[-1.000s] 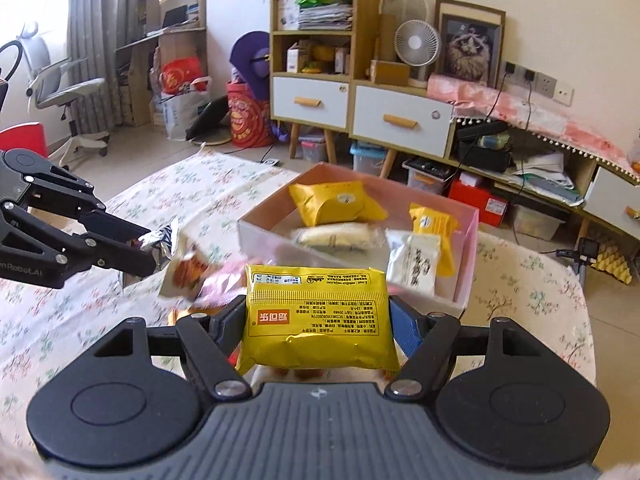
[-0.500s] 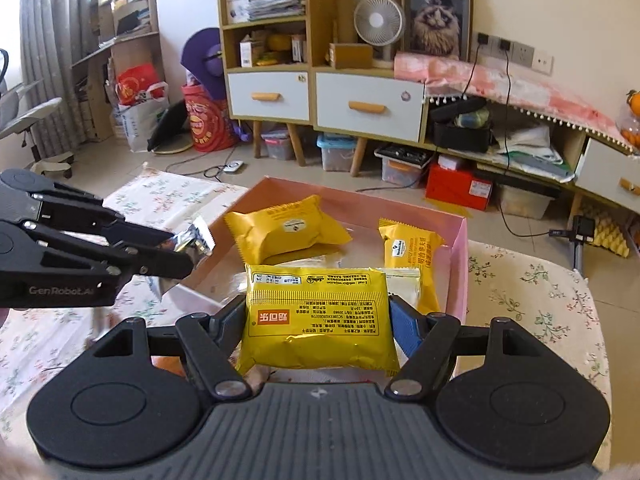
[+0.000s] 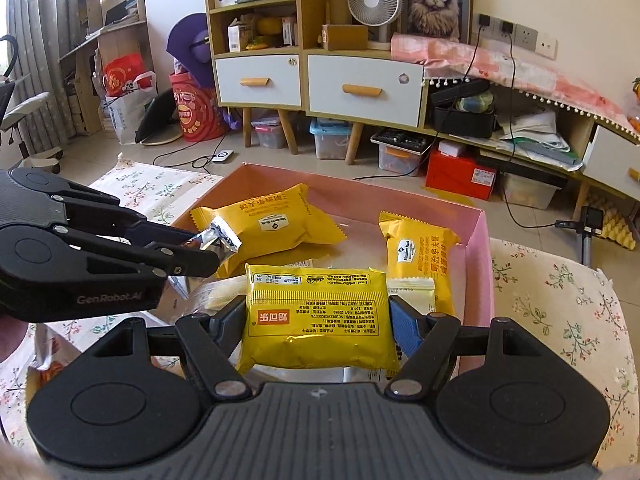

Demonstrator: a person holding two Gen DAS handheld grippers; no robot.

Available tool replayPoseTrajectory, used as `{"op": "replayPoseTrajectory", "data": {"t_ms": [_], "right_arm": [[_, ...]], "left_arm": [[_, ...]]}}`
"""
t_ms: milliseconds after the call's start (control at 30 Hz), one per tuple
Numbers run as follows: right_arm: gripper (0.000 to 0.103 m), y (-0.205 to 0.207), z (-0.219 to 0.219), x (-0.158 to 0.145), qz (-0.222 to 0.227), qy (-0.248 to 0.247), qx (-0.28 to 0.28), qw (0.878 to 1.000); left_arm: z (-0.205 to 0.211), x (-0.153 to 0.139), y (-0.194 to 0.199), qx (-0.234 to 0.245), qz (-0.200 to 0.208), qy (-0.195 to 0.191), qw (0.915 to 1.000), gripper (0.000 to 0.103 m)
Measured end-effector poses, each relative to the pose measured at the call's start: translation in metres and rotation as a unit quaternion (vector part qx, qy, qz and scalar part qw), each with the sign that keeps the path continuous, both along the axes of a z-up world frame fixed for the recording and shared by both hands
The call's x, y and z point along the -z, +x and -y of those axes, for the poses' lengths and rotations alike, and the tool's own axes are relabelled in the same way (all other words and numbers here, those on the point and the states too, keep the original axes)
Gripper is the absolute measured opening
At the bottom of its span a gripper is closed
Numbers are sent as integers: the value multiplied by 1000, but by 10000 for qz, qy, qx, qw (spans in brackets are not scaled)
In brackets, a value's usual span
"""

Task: Organize snacks
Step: 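Carry the silver chocolate and yellow biscuit pack into the box and open both tools, then withdraw both tools from the box back to the snack pile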

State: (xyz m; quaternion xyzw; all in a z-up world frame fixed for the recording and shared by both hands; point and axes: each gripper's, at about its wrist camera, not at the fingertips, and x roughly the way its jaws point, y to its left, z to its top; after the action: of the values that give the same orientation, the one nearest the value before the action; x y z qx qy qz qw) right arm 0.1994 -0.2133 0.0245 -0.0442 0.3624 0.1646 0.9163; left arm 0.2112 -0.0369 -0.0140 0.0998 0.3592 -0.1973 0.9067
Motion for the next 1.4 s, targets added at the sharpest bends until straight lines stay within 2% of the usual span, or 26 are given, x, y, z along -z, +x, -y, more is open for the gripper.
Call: {"op": "replayPoseTrajectory", "data": {"t_ms": [100, 200, 267, 333, 433, 867, 1400], "right_arm": [[71, 1, -1, 0, -17, -39, -21, 10000], [78, 3, -2, -2, -2, -88, -37, 10000], [83, 3, -2, -4, -1, -88, -29, 10000], [84, 3, -2, -5, 12, -133, -24, 9999], [89, 3, 2, -6, 4, -124, -18, 9999], [94, -6, 3, -20, 20, -256, -41, 9997], [99, -43, 9, -40, 95, -417, -122, 9990]], "left_arm": [[1, 2, 4, 7, 0, 19, 10000, 21], [2, 3, 7, 25, -24, 18, 10000, 26], [3, 3, 9, -22, -18, 30, 10000, 35], [2, 3, 9, -76, -1, 28, 10000, 51], [0, 2, 8, -116, 50, -16, 9999, 64], [-1, -9, -11, -116, 59, 8, 9999, 73], [-11, -28, -62, -69, 85, -5, 9999, 85]]}}
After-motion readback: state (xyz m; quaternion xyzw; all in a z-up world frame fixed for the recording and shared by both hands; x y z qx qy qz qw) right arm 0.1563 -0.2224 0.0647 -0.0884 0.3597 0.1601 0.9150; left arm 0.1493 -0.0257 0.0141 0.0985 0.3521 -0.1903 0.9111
